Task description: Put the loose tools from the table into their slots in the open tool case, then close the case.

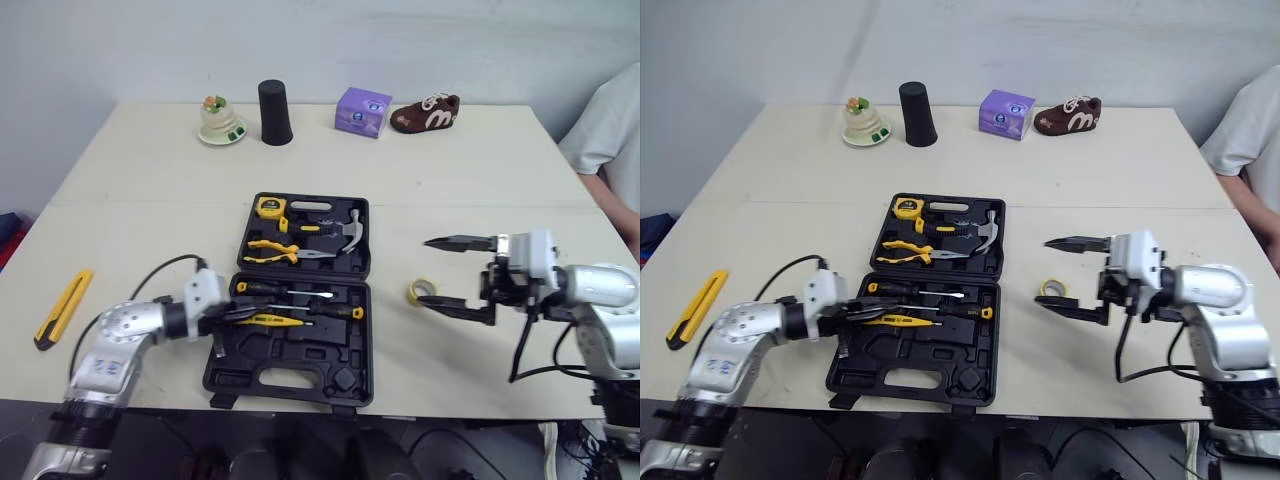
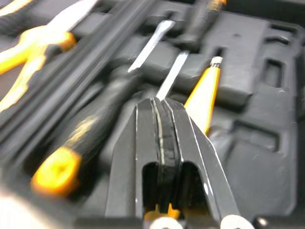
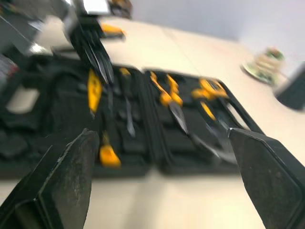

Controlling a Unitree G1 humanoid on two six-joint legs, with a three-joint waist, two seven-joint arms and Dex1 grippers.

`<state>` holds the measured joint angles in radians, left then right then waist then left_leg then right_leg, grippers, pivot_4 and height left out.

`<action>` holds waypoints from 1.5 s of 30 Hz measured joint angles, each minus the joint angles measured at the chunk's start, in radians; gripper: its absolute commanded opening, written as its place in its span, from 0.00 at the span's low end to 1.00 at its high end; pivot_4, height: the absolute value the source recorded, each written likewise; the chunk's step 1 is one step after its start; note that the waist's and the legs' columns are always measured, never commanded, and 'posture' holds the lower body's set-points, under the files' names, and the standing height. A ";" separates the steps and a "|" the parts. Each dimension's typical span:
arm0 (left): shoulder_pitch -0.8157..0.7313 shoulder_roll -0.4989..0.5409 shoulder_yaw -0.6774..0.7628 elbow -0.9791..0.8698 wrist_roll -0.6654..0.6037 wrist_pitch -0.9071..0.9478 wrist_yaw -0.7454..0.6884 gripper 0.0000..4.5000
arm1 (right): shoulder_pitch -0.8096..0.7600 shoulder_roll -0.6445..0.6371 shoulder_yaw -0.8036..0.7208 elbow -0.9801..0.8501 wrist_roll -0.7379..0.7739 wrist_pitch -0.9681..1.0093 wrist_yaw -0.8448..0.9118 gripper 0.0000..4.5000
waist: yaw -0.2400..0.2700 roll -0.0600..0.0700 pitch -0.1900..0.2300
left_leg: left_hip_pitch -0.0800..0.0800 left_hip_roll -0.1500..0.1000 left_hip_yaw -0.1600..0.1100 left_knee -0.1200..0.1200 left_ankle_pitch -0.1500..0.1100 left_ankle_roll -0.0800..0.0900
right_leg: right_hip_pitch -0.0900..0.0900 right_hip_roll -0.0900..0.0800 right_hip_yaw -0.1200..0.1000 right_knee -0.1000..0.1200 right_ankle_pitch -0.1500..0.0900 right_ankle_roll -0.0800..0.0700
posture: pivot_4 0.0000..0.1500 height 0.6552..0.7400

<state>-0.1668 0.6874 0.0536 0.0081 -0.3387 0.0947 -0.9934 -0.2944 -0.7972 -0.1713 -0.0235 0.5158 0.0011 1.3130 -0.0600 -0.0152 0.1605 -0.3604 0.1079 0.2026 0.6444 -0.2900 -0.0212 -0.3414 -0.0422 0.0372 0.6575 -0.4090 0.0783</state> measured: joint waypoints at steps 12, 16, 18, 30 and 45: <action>0.339 0.051 0.818 0.054 -0.111 0.083 0.337 0.99 | 0.018 -0.097 -0.342 0.727 -0.145 -0.422 -0.269 1.00 | -0.027 -0.010 0.025 | -0.010 -0.002 0.001 0.002 -0.002 0.000 | -0.009 -0.002 0.001 -0.004 0.000 0.003 | 1.00 1.00; 0.397 0.016 0.981 0.201 -0.092 0.031 0.473 0.99 | 0.032 -0.131 -0.406 0.922 -0.177 -0.524 -0.414 1.00 | -0.040 -0.015 0.028 | -0.009 -0.002 0.000 0.002 -0.002 -0.001 | -0.008 -0.002 0.001 -0.003 0.000 0.002 | 1.00 1.00; 0.432 0.014 1.020 0.251 -0.092 0.011 0.494 0.99 | 0.042 -0.131 -0.408 0.967 -0.182 -0.564 -0.453 1.00 | -0.051 -0.016 0.029 | -0.009 -0.002 0.000 0.002 -0.001 -0.001 | -0.007 -0.003 0.001 -0.003 0.000 0.003 | 1.00 1.00; 0.521 0.044 1.110 0.471 -0.105 -0.019 0.574 0.99 | 0.038 -0.120 -0.420 1.058 -0.172 -0.579 -0.536 1.00 | -0.084 -0.017 0.028 | -0.007 -0.002 -0.001 0.000 -0.002 -0.002 | -0.006 -0.004 -0.001 -0.002 0.001 0.003 | 1.00 1.00; 0.695 0.169 1.023 0.162 -0.208 0.248 0.245 0.99 | -0.125 0.146 -0.115 0.380 0.023 -0.189 -0.204 1.00 | -0.078 -0.017 0.029 | -0.014 0.000 0.000 0.000 -0.001 -0.003 | -0.016 -0.002 -0.001 0.002 0.000 0.003 | 1.00 1.00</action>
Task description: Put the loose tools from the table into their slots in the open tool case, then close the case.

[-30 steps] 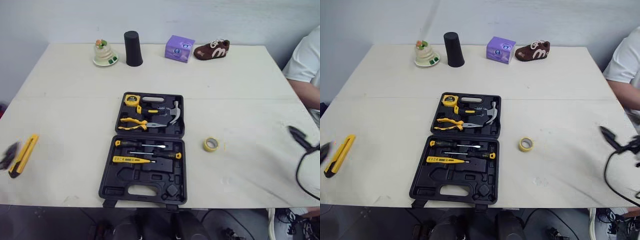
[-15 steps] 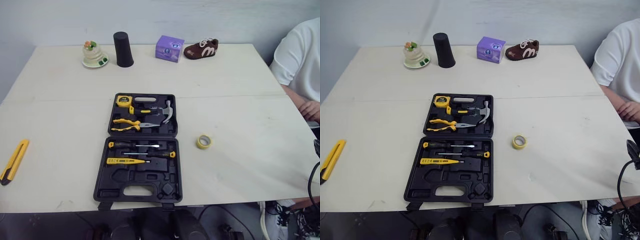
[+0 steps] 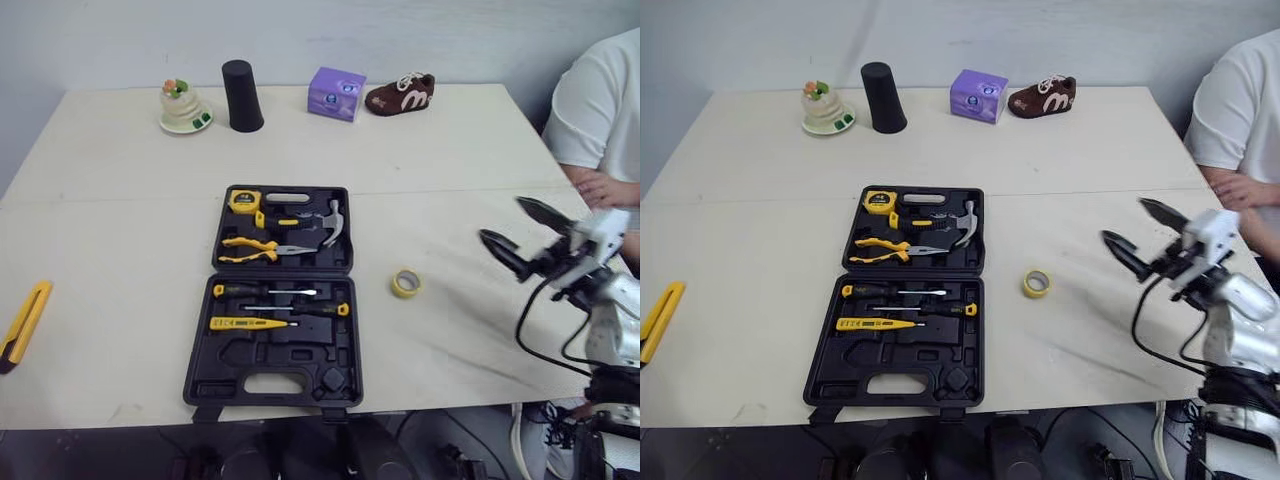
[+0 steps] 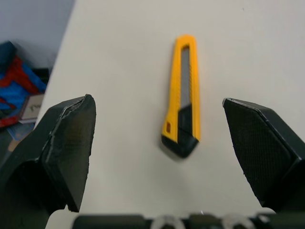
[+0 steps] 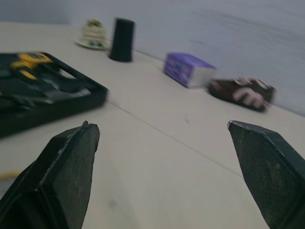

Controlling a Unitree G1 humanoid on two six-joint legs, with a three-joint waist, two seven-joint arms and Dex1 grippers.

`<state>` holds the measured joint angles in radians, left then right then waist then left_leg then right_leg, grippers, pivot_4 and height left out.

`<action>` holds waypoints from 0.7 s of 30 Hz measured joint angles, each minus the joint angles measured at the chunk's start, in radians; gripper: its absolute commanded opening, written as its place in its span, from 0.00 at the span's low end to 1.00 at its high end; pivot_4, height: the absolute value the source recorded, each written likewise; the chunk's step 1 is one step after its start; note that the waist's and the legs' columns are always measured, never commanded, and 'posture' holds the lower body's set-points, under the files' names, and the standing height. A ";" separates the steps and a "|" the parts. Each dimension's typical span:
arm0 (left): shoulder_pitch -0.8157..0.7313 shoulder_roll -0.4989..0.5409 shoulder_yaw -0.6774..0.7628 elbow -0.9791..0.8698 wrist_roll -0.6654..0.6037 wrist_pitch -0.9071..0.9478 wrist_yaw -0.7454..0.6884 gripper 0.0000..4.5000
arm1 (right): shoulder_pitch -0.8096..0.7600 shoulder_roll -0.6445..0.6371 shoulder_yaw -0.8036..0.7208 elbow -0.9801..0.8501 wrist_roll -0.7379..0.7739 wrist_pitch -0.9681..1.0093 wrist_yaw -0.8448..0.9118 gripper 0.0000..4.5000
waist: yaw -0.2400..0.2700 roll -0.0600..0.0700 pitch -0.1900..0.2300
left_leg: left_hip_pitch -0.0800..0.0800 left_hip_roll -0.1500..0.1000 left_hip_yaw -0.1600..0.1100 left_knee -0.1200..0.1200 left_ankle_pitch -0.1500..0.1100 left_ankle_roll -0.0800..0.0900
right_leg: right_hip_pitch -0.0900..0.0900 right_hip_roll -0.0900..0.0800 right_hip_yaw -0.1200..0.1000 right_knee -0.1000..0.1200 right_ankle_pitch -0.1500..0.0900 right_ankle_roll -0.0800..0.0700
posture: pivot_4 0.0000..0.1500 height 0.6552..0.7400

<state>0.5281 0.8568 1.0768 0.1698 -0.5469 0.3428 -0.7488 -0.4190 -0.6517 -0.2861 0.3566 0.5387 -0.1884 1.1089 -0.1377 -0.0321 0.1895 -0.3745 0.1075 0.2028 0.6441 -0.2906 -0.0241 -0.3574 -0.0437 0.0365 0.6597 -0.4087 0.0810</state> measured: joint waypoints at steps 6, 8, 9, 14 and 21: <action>-0.007 0.030 -0.030 0.005 0.012 0.099 -0.024 0.99 | -0.036 0.074 0.133 -0.241 0.073 0.123 0.095 1.00 | 0.010 0.000 0.000 | 0.000 -0.001 0.000 0.001 0.000 0.001 | 0.000 -0.001 -0.001 0.000 0.000 0.000 | 1.00 1.00; -0.036 0.036 -0.081 0.009 0.029 0.126 -0.021 0.99 | -0.062 0.100 0.176 -0.314 0.090 0.154 0.118 1.00 | 0.013 0.000 0.000 | 0.000 -0.001 0.000 0.000 0.000 0.001 | 0.000 -0.001 -0.001 0.001 0.000 0.000 | 1.00 1.00; -0.053 0.038 -0.103 0.011 0.034 0.138 -0.021 0.99 | -0.075 0.110 0.191 -0.342 0.100 0.165 0.127 1.00 | 0.014 0.000 0.000 | -0.001 -0.001 0.000 0.000 0.000 0.001 | -0.001 -0.001 -0.001 0.001 0.000 0.000 | 1.00 1.00; -0.153 0.062 -0.197 0.060 0.055 0.195 -0.007 0.99 | -0.084 0.119 0.230 -0.433 0.135 0.193 0.192 1.00 | 0.028 -0.003 -0.001 | -0.001 -0.001 0.000 0.001 -0.001 0.001 | -0.001 -0.002 -0.001 0.000 0.000 -0.001 | 1.00 1.00; -0.274 0.076 -0.279 0.166 0.121 0.176 0.033 0.99 | -0.069 0.132 0.252 -0.477 0.145 0.209 0.232 1.00 | 0.028 -0.004 -0.001 | -0.001 -0.001 0.000 0.002 -0.001 0.001 | -0.001 -0.002 -0.001 0.001 0.000 -0.001 | 1.00 1.00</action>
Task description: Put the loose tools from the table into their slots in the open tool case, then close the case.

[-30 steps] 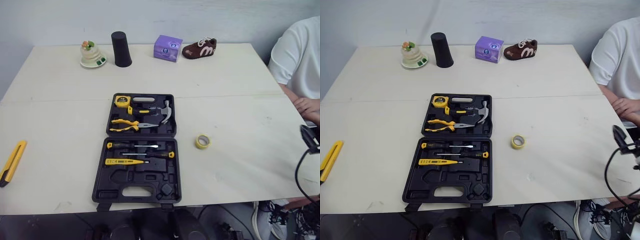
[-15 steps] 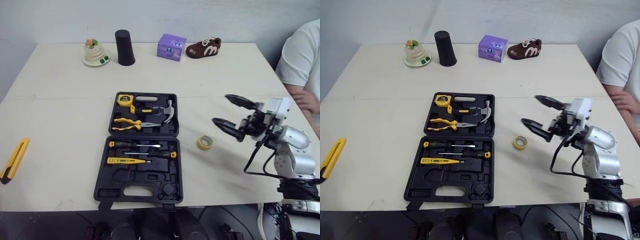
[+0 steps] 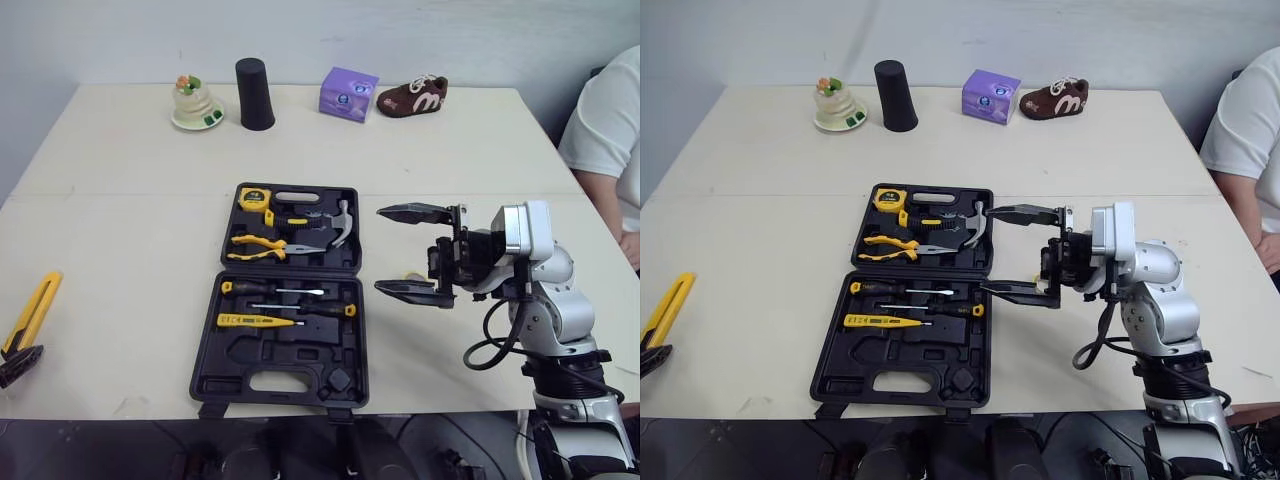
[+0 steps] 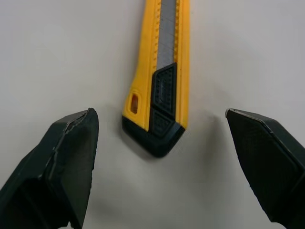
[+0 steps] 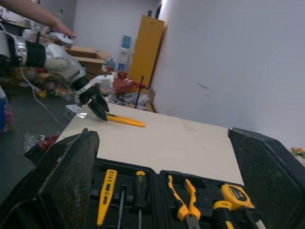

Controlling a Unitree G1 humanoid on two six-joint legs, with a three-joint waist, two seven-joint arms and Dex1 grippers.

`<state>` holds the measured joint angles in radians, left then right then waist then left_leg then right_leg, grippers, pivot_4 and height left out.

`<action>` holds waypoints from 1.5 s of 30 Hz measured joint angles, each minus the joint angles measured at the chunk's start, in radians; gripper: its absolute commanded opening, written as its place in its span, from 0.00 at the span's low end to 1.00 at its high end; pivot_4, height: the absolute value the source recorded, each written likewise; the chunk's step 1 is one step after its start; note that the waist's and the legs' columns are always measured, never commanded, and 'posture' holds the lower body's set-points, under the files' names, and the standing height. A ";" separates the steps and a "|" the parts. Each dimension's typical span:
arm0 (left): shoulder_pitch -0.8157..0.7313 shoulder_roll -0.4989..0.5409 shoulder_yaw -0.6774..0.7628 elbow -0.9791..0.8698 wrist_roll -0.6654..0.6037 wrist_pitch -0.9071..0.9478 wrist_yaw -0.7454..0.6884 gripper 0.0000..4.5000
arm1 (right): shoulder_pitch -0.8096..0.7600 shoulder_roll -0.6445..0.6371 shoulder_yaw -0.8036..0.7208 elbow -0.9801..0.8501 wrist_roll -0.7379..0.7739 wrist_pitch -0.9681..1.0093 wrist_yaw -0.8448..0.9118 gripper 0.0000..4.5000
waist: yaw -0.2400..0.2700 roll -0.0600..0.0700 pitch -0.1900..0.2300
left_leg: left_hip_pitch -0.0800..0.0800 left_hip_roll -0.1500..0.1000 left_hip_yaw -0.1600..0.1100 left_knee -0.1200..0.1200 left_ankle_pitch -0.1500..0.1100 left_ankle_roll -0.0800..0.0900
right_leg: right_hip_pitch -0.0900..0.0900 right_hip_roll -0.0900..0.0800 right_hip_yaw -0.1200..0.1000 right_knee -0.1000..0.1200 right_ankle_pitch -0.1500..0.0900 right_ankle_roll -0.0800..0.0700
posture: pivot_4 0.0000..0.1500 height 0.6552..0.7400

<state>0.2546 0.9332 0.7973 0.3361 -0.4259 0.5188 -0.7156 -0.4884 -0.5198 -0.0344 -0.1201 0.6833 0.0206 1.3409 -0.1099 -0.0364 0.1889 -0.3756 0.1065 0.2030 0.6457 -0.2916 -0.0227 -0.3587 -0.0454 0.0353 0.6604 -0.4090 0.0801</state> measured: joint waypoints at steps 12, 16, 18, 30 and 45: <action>-0.265 0.066 -0.191 0.226 0.070 -0.072 -0.069 0.99 | 0.040 0.009 0.034 -0.042 -0.033 -0.014 0.026 1.00 | 0.038 0.003 0.001 | 0.001 -0.001 -0.002 0.002 0.003 0.000 | -0.001 -0.001 -0.002 0.007 0.000 0.000 | 1.00 1.00; -0.361 0.074 -0.242 0.312 0.092 -0.075 -0.094 0.99 | 0.042 -0.005 0.037 -0.067 -0.034 0.004 0.030 1.00 | 0.058 0.007 0.000 | 0.003 -0.002 -0.002 0.002 0.004 0.001 | -0.001 -0.002 -0.002 0.011 0.000 -0.001 | 1.00 1.00; -0.386 0.077 -0.261 0.352 0.102 -0.091 -0.107 0.93 | 0.042 -0.008 0.037 -0.076 -0.034 0.013 0.024 1.00 | 0.060 0.008 0.000 | 0.003 -0.003 -0.002 0.002 0.004 0.001 | -0.001 -0.002 -0.001 0.012 0.000 -0.001 | 1.00 1.00; -0.337 0.035 -0.245 0.319 0.111 -0.263 -0.133 0.33 | 0.046 -0.065 0.027 -0.114 -0.045 0.067 -0.024 1.00 | 0.057 0.012 -0.003 | 0.003 -0.005 -0.001 0.002 0.003 0.003 | 0.000 -0.006 -0.002 0.012 0.000 -0.001 | 1.00 1.00; -0.092 -0.031 -0.218 -0.617 -0.181 -0.133 -0.268 0.33 | 0.179 -0.194 -0.091 0.017 -0.070 -0.040 0.111 1.00 | 0.049 -0.002 0.001 | 0.000 -0.002 -0.001 0.001 0.002 0.002 | 0.002 0.000 0.001 0.001 0.000 0.000 | 1.00 1.00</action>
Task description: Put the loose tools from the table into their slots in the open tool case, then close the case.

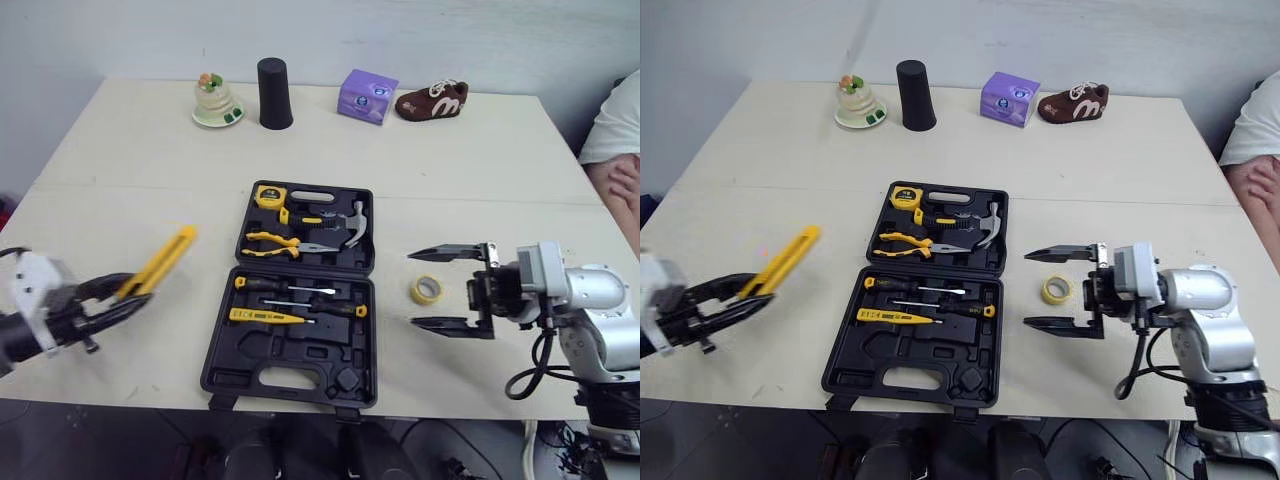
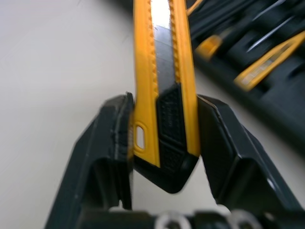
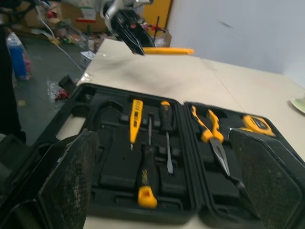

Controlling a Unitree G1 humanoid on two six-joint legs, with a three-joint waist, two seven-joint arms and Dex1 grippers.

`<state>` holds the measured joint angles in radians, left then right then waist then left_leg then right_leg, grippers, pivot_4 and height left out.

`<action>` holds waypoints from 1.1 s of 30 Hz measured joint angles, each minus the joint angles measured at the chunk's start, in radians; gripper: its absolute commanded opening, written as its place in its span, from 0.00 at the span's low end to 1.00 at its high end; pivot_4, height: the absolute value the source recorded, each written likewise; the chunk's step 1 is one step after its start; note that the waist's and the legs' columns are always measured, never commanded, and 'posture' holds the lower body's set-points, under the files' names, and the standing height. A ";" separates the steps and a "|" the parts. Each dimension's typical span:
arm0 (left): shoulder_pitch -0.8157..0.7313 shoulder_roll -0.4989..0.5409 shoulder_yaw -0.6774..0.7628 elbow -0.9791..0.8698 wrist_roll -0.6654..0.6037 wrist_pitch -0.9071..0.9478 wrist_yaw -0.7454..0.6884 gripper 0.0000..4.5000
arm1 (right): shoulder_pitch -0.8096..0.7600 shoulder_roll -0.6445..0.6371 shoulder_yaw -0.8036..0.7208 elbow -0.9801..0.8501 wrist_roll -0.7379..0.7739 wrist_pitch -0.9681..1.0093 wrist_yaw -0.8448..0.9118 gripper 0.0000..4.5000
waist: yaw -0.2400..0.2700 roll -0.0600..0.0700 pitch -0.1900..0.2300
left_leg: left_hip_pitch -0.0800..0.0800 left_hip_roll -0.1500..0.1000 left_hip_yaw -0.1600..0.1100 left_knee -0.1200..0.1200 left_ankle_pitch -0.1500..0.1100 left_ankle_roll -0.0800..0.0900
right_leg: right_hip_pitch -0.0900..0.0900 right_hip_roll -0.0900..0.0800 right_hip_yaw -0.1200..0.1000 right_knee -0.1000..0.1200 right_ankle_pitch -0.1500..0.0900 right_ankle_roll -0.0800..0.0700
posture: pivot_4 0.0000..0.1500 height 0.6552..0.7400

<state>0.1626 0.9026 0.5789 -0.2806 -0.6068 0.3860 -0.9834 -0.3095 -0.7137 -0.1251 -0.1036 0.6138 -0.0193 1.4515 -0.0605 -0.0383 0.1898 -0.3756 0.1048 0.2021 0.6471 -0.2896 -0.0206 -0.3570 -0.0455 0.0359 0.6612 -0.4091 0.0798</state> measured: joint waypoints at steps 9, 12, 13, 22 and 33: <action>-0.166 0.148 -0.282 -0.208 0.097 0.027 -0.055 0.33 | 0.049 -0.046 -0.014 0.011 -0.014 -0.012 0.025 1.00 | -0.003 0.004 0.002 | 0.000 -0.001 0.000 0.001 0.002 -0.001 | 0.001 0.002 0.002 -0.001 0.001 0.002 | 1.00 1.00; -0.219 0.178 -0.360 -0.223 0.147 0.031 -0.053 0.33 | 0.094 -0.059 -0.025 -0.009 -0.014 -0.016 0.024 1.00 | -0.003 0.004 0.002 | 0.000 -0.001 0.001 0.000 0.001 -0.001 | 0.000 0.003 0.003 -0.002 0.001 0.002 | 1.00 1.00; -0.231 0.183 -0.381 -0.225 0.155 0.040 -0.054 0.33 | 0.105 -0.061 -0.026 -0.014 -0.014 -0.016 0.024 1.00 | -0.003 0.004 0.003 | 0.000 -0.001 0.001 0.000 0.001 -0.001 | 0.000 0.003 0.003 -0.002 0.001 0.002 | 1.00 1.00; -0.398 0.228 -0.572 -0.267 0.198 0.108 -0.099 0.33 | 0.150 -0.062 -0.030 -0.081 -0.014 -0.001 -0.009 1.00 | 0.004 0.005 0.003 | 0.000 0.000 0.001 0.002 0.001 -0.002 | 0.000 0.005 0.004 0.000 0.001 0.001 | 1.00 1.00; -0.511 0.175 -0.813 -0.291 0.336 0.141 -0.129 0.33 | 0.150 -0.061 0.000 -0.134 -0.015 0.043 -0.065 1.00 | 0.006 0.005 0.003 | 0.000 -0.001 0.001 0.003 0.001 -0.002 | 0.000 0.006 0.005 0.000 0.001 0.002 | 1.00 1.00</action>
<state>-0.3484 1.0778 -0.2338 -0.5713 -0.2712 0.5269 -1.1124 -0.1590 -0.7746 -0.1255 -0.2376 0.5983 0.0238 1.3869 -0.0548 -0.0336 0.1927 -0.3754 0.1036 0.2031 0.6501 -0.2883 -0.0222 -0.3573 -0.0399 0.0409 0.6616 -0.4081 0.0814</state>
